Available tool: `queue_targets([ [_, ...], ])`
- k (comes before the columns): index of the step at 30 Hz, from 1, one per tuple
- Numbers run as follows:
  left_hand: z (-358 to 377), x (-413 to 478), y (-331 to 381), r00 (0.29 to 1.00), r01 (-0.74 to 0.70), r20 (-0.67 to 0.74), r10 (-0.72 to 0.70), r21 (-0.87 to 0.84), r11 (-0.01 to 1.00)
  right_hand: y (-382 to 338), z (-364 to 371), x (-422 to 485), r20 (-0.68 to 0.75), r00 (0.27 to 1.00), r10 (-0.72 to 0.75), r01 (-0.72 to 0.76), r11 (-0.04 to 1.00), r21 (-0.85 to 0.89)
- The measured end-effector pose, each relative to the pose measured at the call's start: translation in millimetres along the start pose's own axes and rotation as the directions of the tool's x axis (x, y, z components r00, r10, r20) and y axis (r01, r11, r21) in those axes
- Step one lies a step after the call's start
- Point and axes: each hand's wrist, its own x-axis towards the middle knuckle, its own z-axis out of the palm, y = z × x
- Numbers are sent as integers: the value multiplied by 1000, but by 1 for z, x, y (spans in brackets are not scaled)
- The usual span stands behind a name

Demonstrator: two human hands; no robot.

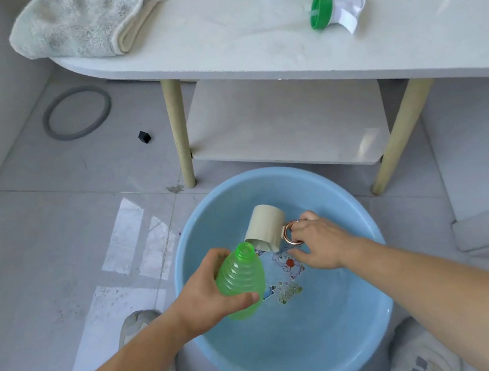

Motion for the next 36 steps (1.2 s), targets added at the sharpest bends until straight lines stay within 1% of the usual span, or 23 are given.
queue_targets([
  [4,1,0,2,1000,-1,10,1,-5,1000,2,4,-1,44,999,27,-24,997,-69],
  [15,3,1,1,1000,4,16,-4,-19,1000,-2,11,1,20,1000,-4,8,981,-194],
  [24,2,1,-3,1000,16,8,-16,-27,1000,-11,8,0,47,999,-1,13,963,-270],
  [26,1,1,-3,1000,12,6,-12,-27,1000,-16,10,0,53,998,22,-12,982,-189],
  [28,0,1,-3,1000,5,5,-5,-31,1000,-24,11,-2,52,995,85,-86,996,6],
  [29,-1,0,-2,1000,2,6,-2,-31,1000,-28,11,-2,61,990,130,-137,983,124],
  [31,-1,-1,-1,1000,-5,5,5,-28,1000,-38,3,-4,87,971,223,-239,904,355],
  [33,-2,-4,2,1000,-13,0,13,-23,1000,-47,-8,-7,137,948,289,-315,775,547],
  [34,-2,-5,3,1000,-15,-4,15,-20,1000,-51,-12,-9,158,938,308,-337,711,617],
  [36,-3,-8,8,1000,-30,-11,30,-19,999,-55,-24,-14,165,930,329,-346,628,697],
])
